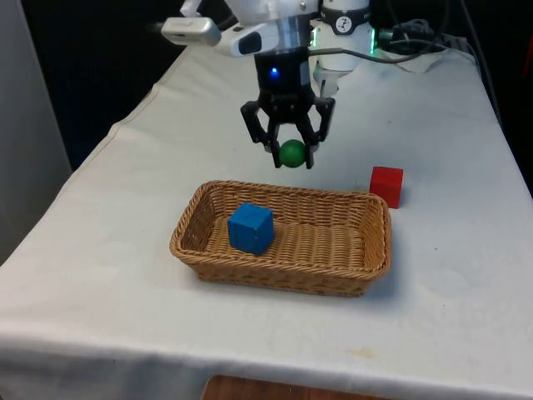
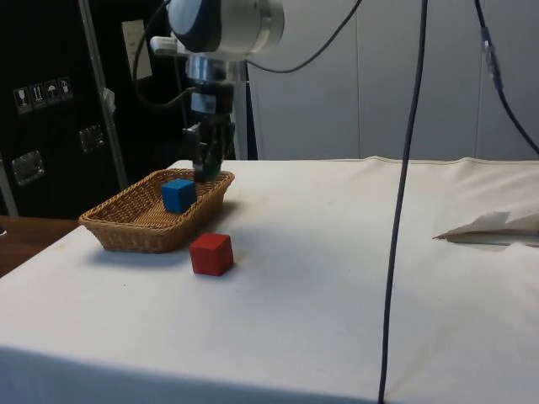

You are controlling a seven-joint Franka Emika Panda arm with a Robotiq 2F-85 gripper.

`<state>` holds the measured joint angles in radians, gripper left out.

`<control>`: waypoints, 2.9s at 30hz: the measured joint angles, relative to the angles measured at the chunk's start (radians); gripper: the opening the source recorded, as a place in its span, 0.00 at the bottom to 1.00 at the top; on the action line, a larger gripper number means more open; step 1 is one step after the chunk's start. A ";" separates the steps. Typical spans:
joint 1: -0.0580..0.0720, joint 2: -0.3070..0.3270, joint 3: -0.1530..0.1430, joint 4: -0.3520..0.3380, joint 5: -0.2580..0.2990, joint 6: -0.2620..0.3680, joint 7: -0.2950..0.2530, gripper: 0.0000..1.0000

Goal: Place all non-red objects into the basket.

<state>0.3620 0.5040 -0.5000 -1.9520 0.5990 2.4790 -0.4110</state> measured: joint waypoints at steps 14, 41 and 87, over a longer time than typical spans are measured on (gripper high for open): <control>0.001 0.114 0.038 0.147 0.001 -0.009 0.066 0.00; -0.012 0.333 0.046 0.358 0.041 -0.026 0.096 0.53; 0.007 -0.040 0.044 0.089 -0.126 -0.077 0.092 1.00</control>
<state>0.3690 0.4640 -0.4560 -1.8630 0.4730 2.4020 -0.3190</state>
